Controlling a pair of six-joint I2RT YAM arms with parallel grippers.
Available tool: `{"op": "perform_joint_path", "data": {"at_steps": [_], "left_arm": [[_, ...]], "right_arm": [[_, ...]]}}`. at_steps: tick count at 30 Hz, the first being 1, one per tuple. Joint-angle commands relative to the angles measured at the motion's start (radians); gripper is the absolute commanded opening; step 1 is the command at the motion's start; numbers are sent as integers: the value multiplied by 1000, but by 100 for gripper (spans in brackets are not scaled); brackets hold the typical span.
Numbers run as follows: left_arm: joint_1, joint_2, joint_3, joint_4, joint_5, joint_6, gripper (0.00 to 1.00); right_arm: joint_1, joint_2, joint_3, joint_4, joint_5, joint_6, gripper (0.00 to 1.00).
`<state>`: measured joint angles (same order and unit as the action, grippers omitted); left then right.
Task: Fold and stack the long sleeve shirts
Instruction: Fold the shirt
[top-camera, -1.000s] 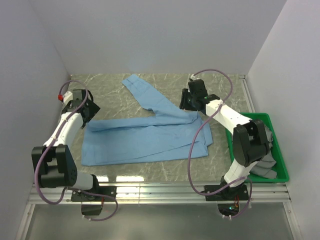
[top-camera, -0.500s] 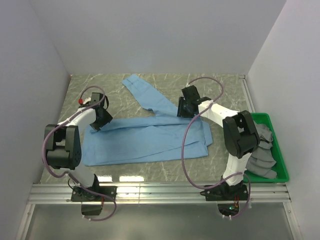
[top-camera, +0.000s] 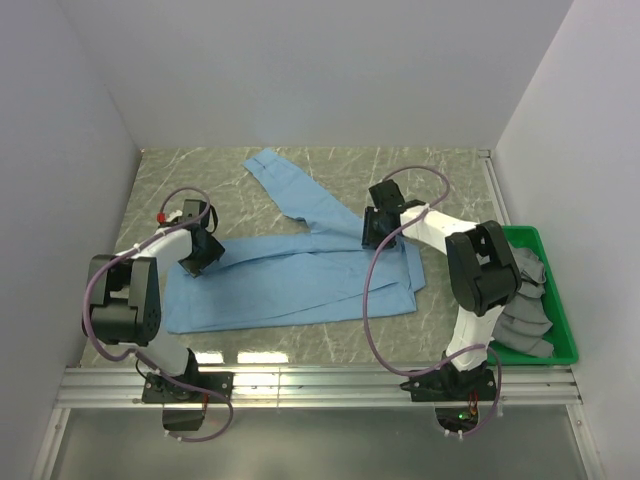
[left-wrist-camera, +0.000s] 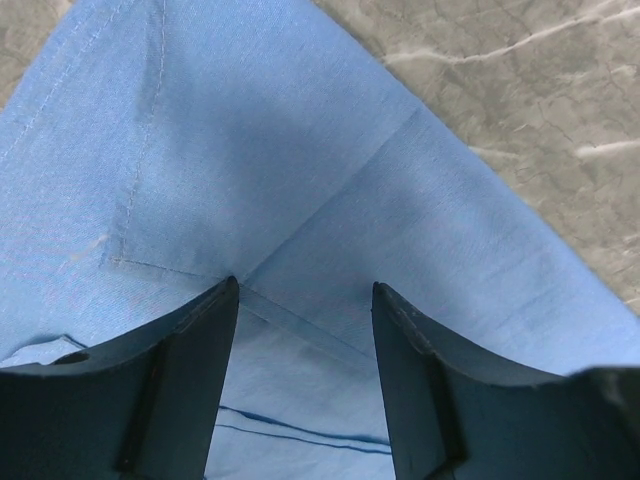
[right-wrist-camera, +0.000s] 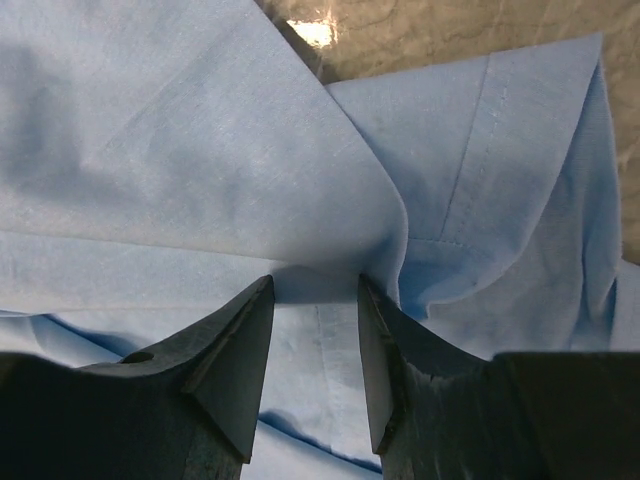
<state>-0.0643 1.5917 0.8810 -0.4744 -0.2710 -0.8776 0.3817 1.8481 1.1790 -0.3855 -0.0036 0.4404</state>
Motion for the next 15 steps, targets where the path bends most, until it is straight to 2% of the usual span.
{"op": "perform_joint_path", "data": {"at_steps": [1,4,8,13,15], "left_arm": [[0,4,-25,-52,35,-8,63],[0,-47,15,-66,26,25,69],[0,-134,85,-105,-13,86,86],[0,-274,87,-43,-8,218,99],[0,-341,53,-15,1,275,99]], "right_arm": [[-4,-62,71,-18,-6,-38,47],[2,-105,111,-9,2,-72,48],[5,-109,154,42,16,-117,52],[16,25,302,65,23,-149,58],[25,90,350,74,30,-166,58]]}}
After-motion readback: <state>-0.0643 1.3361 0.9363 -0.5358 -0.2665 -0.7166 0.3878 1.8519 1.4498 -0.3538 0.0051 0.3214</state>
